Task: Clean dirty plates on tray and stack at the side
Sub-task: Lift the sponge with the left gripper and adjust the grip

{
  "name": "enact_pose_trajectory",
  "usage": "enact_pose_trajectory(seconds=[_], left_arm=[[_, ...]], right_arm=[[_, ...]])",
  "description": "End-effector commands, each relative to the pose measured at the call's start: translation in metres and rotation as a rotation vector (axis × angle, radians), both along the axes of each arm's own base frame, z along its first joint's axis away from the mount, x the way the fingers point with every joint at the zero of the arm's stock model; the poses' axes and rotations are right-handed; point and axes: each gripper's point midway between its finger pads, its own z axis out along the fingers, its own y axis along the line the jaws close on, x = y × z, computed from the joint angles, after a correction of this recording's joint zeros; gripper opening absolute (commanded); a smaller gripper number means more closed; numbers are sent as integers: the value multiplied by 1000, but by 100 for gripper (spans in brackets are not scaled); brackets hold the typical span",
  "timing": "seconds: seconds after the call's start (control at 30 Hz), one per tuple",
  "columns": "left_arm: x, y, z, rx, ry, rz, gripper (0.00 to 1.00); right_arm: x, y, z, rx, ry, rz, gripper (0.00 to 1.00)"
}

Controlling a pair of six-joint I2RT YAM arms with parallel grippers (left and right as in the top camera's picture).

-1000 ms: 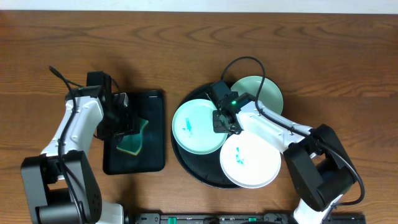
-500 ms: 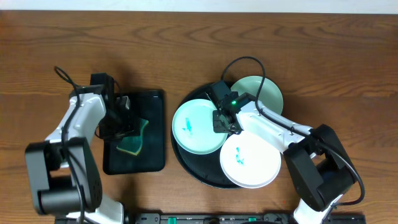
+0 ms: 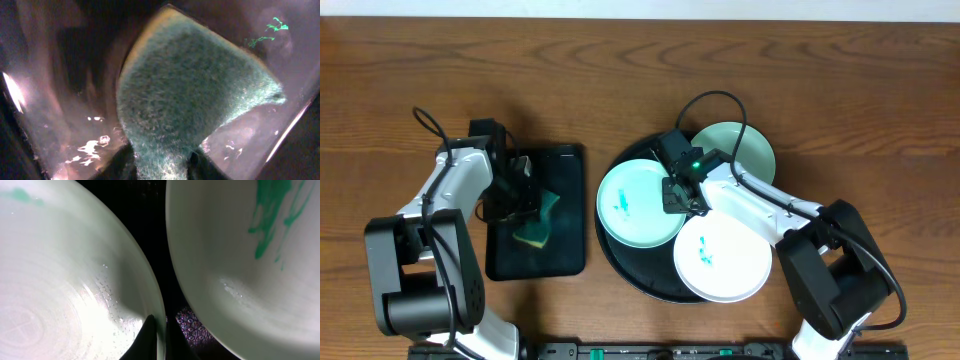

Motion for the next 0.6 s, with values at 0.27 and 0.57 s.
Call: enact_pose_trajectory(seconds=[0.27, 0.57], left_arm=[[12, 0, 11, 9, -56, 1, 7], [29, -6, 91, 67, -326, -8, 7]], right_arm=[[-16, -7, -23, -37, 80, 25, 1], [-17, -7, -23, -39, 83, 25, 1]])
